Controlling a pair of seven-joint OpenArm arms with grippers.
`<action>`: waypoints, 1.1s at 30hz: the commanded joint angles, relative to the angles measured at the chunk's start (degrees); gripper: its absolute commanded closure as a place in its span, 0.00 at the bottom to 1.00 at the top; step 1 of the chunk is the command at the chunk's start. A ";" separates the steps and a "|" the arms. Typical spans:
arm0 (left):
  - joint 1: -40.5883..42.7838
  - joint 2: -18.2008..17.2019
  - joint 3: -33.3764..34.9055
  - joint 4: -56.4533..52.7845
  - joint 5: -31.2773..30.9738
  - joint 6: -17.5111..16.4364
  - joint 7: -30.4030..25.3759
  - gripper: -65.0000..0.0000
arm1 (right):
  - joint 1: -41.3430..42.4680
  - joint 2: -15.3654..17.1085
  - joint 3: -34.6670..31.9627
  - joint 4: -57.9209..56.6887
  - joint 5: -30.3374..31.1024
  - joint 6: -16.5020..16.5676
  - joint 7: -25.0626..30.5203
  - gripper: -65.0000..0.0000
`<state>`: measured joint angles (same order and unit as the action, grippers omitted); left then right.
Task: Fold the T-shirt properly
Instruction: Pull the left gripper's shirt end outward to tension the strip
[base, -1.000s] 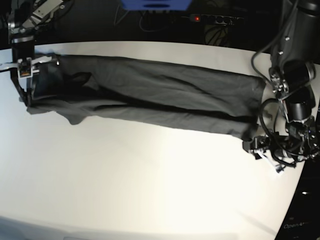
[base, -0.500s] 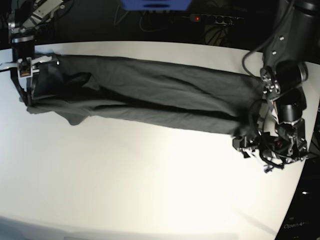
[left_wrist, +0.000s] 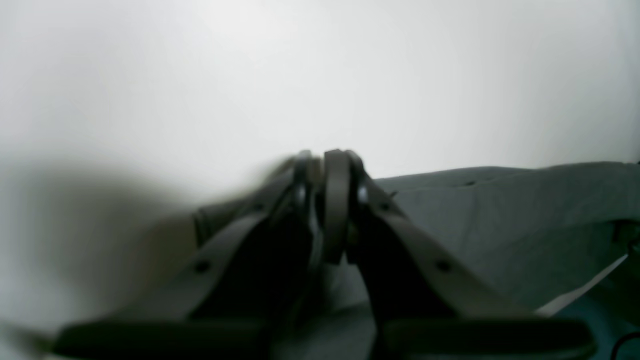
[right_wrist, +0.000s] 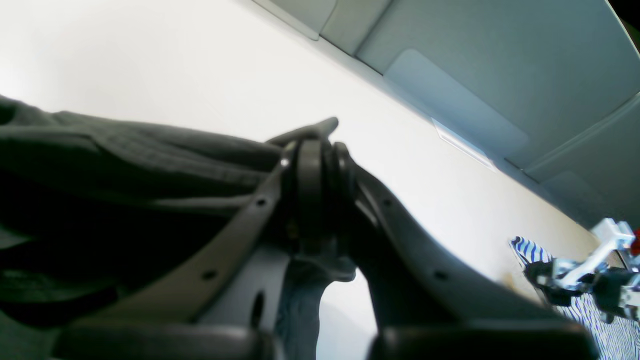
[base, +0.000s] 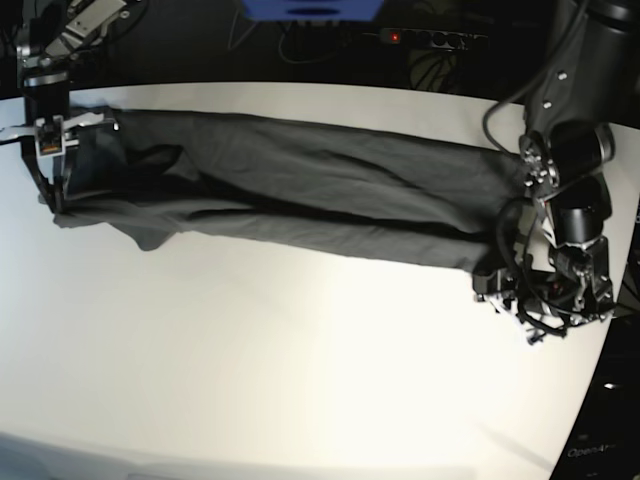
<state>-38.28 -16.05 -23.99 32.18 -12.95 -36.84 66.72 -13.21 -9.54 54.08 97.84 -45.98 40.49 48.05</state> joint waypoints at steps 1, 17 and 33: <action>-2.03 -0.69 -0.06 0.83 -1.07 -0.39 0.49 0.93 | 0.25 0.54 0.20 0.75 1.54 -0.49 1.57 1.00; 3.60 -5.00 -0.06 3.73 -15.93 -1.01 5.06 0.92 | 0.25 0.54 0.02 0.66 1.54 -0.49 1.57 1.00; 15.12 -6.14 -0.32 13.40 -32.54 -0.92 11.48 0.92 | 0.16 0.54 0.02 0.57 1.45 -0.49 1.57 0.99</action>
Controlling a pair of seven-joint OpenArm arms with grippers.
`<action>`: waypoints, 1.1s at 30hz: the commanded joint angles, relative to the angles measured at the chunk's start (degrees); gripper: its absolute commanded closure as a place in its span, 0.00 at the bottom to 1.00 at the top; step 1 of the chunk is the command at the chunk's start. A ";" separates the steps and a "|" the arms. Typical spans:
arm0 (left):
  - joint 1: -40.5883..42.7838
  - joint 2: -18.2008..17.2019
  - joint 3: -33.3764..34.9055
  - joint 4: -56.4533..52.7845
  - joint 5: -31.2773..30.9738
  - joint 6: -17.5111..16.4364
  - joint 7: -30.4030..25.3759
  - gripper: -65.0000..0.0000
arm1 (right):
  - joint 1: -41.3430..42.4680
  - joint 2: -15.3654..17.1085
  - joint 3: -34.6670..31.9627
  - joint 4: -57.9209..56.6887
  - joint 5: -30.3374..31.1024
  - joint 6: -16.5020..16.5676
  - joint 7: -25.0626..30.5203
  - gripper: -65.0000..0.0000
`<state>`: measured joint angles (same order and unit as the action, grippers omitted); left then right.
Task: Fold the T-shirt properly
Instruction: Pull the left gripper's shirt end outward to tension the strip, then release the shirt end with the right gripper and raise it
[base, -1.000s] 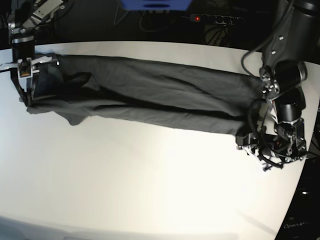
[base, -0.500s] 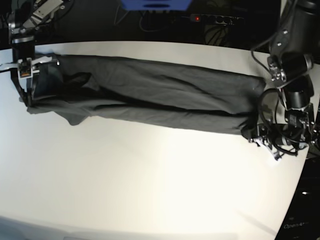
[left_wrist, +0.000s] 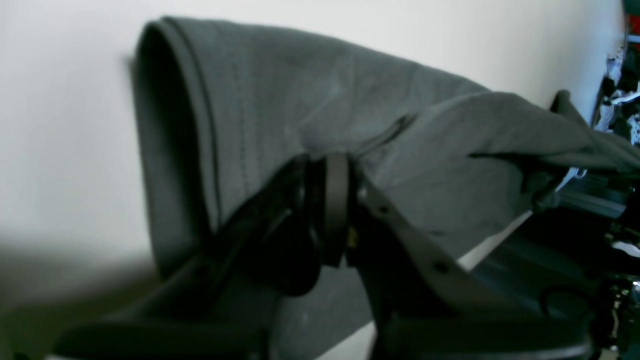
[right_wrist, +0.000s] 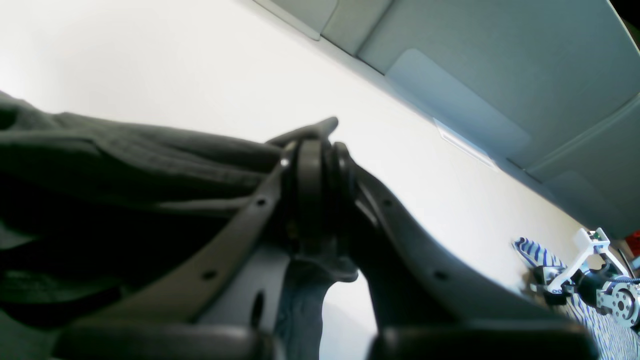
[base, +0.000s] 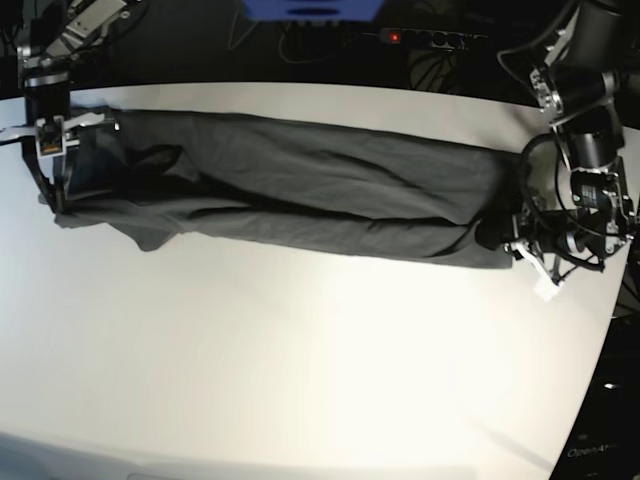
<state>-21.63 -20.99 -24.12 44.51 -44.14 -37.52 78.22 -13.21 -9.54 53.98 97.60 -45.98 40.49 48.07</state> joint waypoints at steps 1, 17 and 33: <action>-1.36 -1.64 -0.10 1.07 -2.15 -0.24 0.42 0.92 | 0.16 0.54 0.31 0.82 1.45 -0.49 1.55 0.99; 2.51 -5.95 0.08 1.07 -9.18 -0.33 1.78 0.92 | -0.02 0.54 0.57 -2.61 1.36 -0.49 1.46 0.99; 3.91 -9.56 0.08 0.63 -8.74 -2.48 1.78 0.92 | -0.02 1.41 3.21 -2.79 1.36 -0.49 1.55 0.99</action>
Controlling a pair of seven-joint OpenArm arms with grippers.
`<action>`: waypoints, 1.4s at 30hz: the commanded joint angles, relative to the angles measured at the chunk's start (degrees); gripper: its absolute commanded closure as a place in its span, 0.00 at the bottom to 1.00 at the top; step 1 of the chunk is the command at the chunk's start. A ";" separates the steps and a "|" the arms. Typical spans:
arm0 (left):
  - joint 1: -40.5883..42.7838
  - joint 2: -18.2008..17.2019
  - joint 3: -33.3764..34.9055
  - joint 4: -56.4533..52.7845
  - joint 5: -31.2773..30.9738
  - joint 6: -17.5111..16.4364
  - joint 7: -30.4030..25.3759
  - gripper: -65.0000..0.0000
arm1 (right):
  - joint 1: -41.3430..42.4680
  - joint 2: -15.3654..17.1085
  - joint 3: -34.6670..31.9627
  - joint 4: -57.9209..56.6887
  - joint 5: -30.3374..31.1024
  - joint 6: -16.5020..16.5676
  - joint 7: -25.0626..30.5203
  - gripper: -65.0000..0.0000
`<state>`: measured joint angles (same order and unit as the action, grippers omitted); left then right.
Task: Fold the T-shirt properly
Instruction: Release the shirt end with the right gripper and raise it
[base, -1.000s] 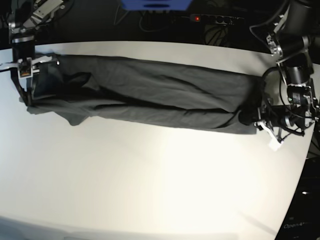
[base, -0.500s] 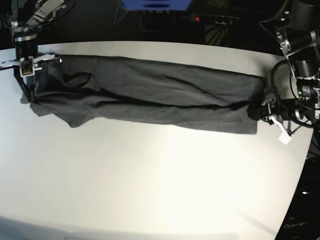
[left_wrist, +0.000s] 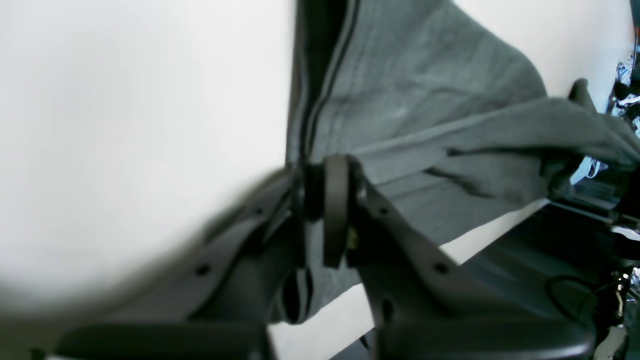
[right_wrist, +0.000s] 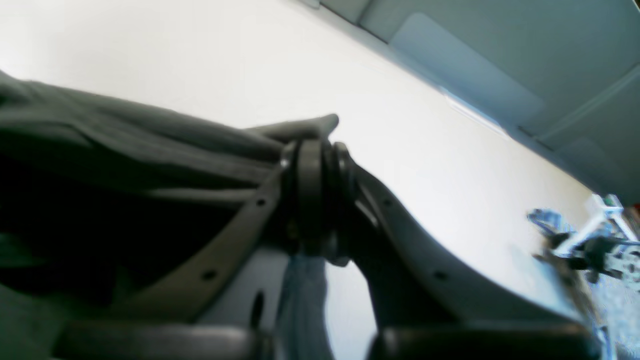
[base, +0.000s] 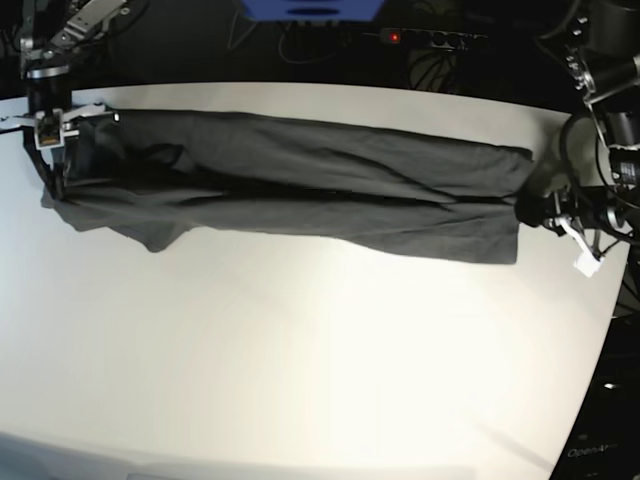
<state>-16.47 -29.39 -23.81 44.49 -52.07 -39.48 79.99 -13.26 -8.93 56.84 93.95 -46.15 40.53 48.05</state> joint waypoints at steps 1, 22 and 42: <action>-1.25 -1.34 -0.23 0.65 -0.80 -0.52 0.01 0.92 | 0.03 0.80 0.70 0.95 1.54 -0.53 1.57 0.99; -1.25 -2.57 -0.23 0.48 -0.80 -0.52 0.01 0.93 | -1.03 -0.07 8.26 -4.85 1.80 -0.53 1.57 0.99; -1.16 -2.39 -0.32 0.48 2.54 -0.52 -0.38 0.93 | 5.04 -0.07 14.77 -18.04 -0.66 -0.53 1.22 0.98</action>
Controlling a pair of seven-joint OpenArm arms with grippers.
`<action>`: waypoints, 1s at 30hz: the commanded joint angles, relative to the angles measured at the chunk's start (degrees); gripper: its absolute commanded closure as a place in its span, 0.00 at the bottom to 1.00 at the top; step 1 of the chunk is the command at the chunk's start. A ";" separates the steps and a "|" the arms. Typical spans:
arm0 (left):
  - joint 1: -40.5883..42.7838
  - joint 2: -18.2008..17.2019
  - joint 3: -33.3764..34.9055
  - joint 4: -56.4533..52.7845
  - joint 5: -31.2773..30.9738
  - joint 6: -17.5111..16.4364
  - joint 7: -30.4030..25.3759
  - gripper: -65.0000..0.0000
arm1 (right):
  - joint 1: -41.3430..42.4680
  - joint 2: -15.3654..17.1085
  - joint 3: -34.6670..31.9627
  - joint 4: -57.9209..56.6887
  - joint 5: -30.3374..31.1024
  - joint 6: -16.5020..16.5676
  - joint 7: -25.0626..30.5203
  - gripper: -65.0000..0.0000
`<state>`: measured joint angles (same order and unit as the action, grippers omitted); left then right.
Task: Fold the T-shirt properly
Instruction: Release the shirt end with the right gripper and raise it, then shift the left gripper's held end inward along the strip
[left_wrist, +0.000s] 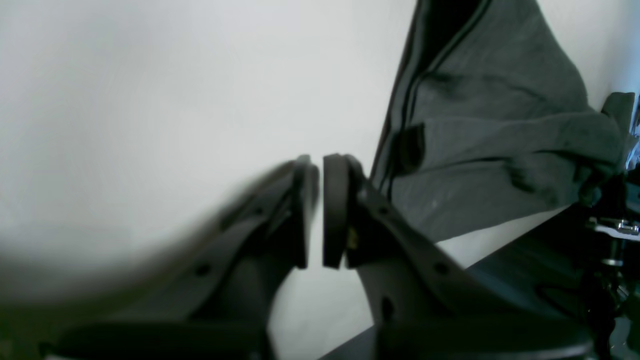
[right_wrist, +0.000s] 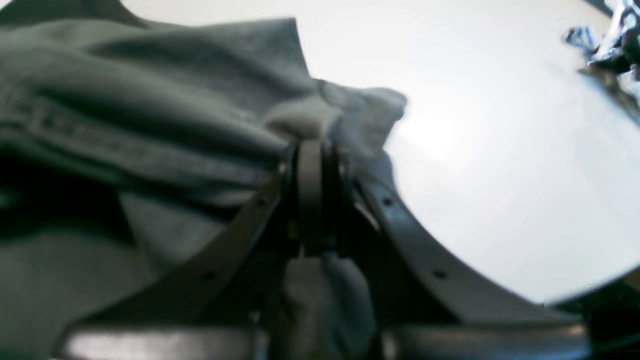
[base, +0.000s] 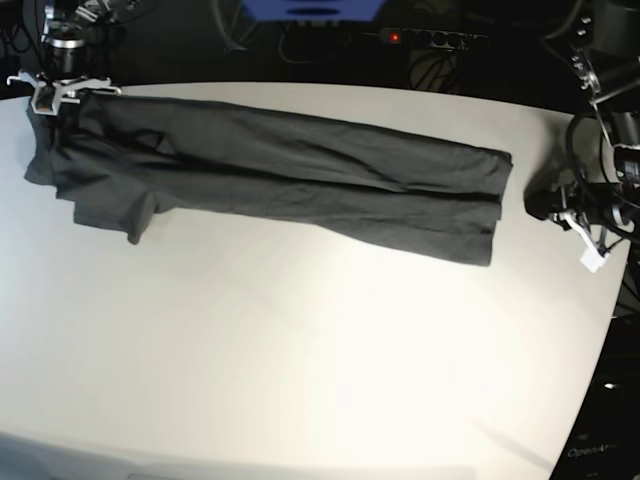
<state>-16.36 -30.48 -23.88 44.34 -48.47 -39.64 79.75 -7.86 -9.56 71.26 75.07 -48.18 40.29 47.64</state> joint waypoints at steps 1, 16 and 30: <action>-1.27 -1.21 -0.25 0.63 -1.07 -0.36 -0.14 0.92 | 0.43 0.56 1.13 0.40 -0.21 -0.29 1.64 0.94; -1.62 -0.95 -0.60 0.54 -2.48 -0.36 0.25 0.92 | 2.28 0.56 3.77 -2.76 -6.10 -0.29 1.55 0.46; -5.40 -2.44 0.98 5.20 -14.96 -0.36 0.25 0.93 | 2.36 0.99 3.50 -2.76 -6.10 -0.29 1.55 0.47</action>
<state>-20.18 -32.14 -22.94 48.58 -61.95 -39.57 80.09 -5.58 -8.78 74.74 71.83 -54.30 39.90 48.69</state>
